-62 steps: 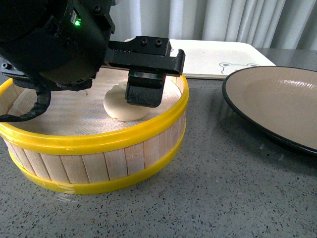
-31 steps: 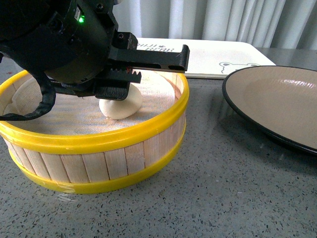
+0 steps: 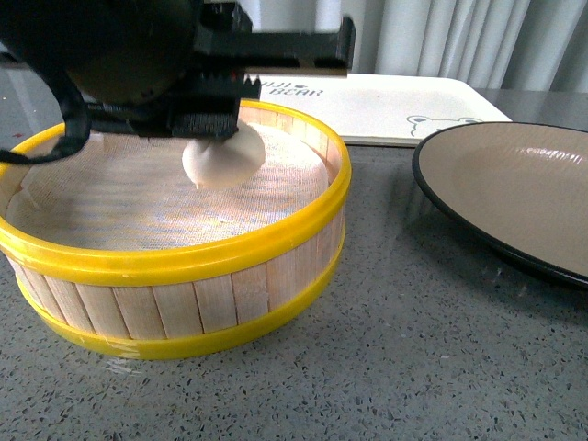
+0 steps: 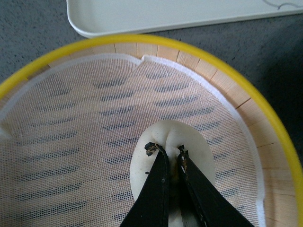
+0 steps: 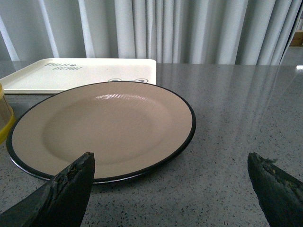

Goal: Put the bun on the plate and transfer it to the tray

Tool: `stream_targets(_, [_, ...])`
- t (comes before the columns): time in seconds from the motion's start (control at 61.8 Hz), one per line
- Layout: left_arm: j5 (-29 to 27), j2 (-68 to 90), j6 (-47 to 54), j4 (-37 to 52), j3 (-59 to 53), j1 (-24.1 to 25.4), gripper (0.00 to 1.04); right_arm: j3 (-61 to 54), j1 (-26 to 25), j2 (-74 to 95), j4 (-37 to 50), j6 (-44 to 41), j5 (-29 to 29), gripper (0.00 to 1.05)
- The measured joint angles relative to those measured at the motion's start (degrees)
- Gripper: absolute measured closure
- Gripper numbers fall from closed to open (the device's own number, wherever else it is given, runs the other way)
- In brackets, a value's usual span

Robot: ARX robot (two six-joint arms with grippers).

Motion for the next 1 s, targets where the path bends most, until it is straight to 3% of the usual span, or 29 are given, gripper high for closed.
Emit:
stream_targets(0.34, [0.2,0.02,0.55,-2.82,9.79,-1.6,1.01,0.0,0.0,0.0,0.0,0.0,0.0,0.09])
stream_targets(0.648, [1.66,12.83,1.14,-2.71,26.58,-14.16,1.01,0.0,0.0,0.0,0.0,0.0,0.0,0.09])
stream_targets(1.004, [3.61,23.23,0.24,-1.18,33.57,-20.68,1.01,0.0,0.0,0.0,0.0,0.0,0.0,0.09])
